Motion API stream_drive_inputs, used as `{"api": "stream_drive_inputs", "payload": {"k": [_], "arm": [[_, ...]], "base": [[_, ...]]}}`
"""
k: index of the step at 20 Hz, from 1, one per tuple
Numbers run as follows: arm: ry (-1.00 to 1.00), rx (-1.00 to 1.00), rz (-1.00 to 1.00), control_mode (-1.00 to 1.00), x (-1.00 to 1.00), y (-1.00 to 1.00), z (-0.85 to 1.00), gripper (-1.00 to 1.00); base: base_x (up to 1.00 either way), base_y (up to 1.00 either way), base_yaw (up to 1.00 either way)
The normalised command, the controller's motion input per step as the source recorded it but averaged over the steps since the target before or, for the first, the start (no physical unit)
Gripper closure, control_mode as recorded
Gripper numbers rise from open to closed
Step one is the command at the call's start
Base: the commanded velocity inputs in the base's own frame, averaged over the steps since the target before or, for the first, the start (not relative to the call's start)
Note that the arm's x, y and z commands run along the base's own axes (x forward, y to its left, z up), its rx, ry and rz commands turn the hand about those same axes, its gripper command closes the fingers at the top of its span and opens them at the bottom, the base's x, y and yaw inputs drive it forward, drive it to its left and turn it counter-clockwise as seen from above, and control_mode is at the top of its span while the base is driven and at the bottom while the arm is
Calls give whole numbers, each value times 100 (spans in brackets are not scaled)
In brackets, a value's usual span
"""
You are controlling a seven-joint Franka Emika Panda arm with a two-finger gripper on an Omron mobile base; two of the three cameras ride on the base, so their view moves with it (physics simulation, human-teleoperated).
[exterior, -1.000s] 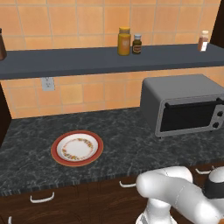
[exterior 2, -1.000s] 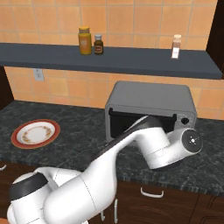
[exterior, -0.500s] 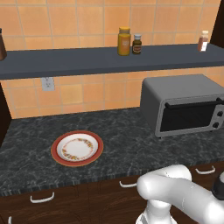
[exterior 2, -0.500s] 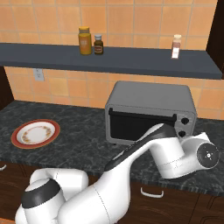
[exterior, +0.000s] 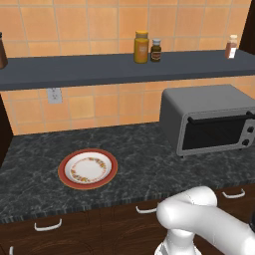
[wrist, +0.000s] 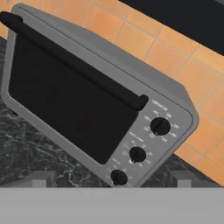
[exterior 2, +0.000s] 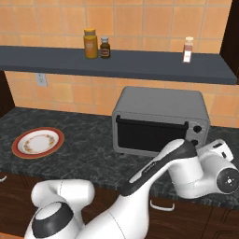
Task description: Pick up the kebab skewer and baguette bread, and place them inside the toaster oven. Close the toaster oven door and start by setting the timer.
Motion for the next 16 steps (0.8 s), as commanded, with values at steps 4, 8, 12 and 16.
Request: {"api": "stream_drive_inputs", "payload": {"k": [4, 8, 12, 16], "arm": [[-8, 0, -2, -100, 3, 0, -1, -100], [0, 0, -4, -100, 7, 0, -10, -100], [0, 0, -9, -100, 9, 0, -16, -100], [0, 0, -10, -100, 4, 0, -9, -100]], "base": [[0, 0, 0], [0, 0, 0], [0, 0, 0], [0, 0, 0]]}}
